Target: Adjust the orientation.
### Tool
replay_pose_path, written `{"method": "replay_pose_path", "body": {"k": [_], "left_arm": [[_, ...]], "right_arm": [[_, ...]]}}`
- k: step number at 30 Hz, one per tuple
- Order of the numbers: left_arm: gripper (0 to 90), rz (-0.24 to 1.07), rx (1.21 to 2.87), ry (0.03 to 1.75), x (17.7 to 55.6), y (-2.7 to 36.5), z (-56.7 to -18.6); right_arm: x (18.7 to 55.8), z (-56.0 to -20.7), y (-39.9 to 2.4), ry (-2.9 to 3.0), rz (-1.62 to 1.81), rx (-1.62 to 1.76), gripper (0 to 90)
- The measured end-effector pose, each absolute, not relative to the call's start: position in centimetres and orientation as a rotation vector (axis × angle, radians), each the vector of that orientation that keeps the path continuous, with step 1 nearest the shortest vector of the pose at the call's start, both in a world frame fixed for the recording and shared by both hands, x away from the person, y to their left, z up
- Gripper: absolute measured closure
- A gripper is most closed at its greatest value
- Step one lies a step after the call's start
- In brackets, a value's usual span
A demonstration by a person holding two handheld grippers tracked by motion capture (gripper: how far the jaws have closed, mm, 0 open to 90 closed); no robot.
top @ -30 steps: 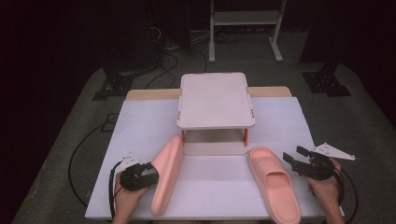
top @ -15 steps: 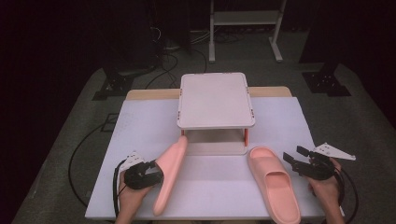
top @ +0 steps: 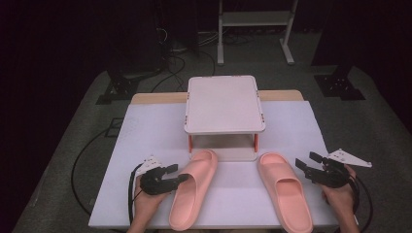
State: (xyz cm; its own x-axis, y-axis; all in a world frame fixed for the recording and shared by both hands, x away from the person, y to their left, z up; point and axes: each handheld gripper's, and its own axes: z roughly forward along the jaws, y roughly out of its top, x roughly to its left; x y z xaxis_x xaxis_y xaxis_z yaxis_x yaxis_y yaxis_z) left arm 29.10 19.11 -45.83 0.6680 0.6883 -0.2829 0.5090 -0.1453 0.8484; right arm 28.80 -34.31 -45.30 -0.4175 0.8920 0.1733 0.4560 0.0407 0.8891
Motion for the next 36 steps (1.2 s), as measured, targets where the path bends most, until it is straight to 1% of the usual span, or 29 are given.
{"method": "replay_pose_path", "body": {"k": [10,17,36], "left_arm": [[37.3,0.19,1.834,0.931,28.8,18.0,-46.2],[38.9,0.212,1.869,0.909,28.5,17.1,-46.3],[42.7,0.238,1.867,0.915,28.3,17.1,-46.5]], "right_arm": [[28.4,-45.1,-34.4,1.906,1.388,1.337,29.4],[27.7,-44.8,-34.8,1.921,1.427,1.315,30.0],[24.3,-44.5,-34.8,2.011,1.495,1.195,29.7]]}}
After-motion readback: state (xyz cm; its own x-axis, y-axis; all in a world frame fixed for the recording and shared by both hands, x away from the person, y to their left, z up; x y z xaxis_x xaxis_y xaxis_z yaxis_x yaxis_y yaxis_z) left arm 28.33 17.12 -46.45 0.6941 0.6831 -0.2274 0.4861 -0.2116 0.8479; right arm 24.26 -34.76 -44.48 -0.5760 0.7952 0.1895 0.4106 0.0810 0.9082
